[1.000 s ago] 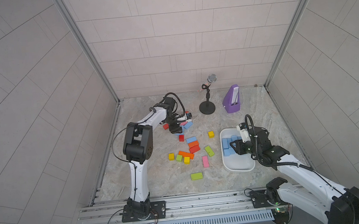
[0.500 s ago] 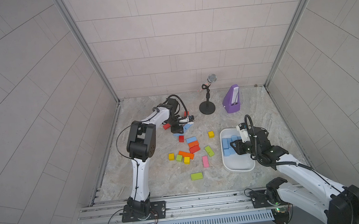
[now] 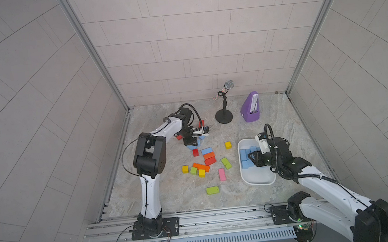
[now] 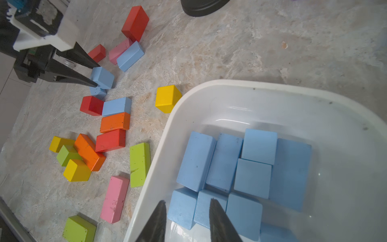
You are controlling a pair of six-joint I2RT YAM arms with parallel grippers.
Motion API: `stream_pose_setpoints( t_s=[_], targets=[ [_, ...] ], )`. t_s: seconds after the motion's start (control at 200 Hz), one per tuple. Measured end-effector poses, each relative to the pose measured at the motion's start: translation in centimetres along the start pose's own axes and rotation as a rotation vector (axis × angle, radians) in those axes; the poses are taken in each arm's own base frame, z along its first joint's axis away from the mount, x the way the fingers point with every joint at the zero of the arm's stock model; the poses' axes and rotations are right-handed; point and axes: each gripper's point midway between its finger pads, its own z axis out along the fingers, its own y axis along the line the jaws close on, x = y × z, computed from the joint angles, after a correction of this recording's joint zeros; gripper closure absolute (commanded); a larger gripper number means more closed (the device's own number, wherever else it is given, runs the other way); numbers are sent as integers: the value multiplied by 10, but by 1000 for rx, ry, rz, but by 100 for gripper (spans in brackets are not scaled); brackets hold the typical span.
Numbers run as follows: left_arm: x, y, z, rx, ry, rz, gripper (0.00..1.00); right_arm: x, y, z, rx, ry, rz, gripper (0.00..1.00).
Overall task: Pick out the blue building blocks
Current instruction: Pick up the building block from the center of the board, then place the building block in the storage box.
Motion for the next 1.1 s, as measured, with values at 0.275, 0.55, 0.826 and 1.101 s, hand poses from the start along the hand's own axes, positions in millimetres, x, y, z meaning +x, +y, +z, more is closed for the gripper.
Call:
stream_pose_setpoints(
  t_s=[0.275,0.55,0.826,1.101],
  targets=[
    [-29,-47,-74,-130,-207,-30,82,5,44,20,-164,62,31,51],
    [-48,-104,-83,-191,-443,-10,82,-13,122,35,-393,94,24,49],
    [-69,-132,-76,-230,-523,104,82,-17,185,42,-544,139,8,49],
    [-77,-133,-80,-260,-556,142,82,-25,197,45,-568,127,26,49]
  ],
)
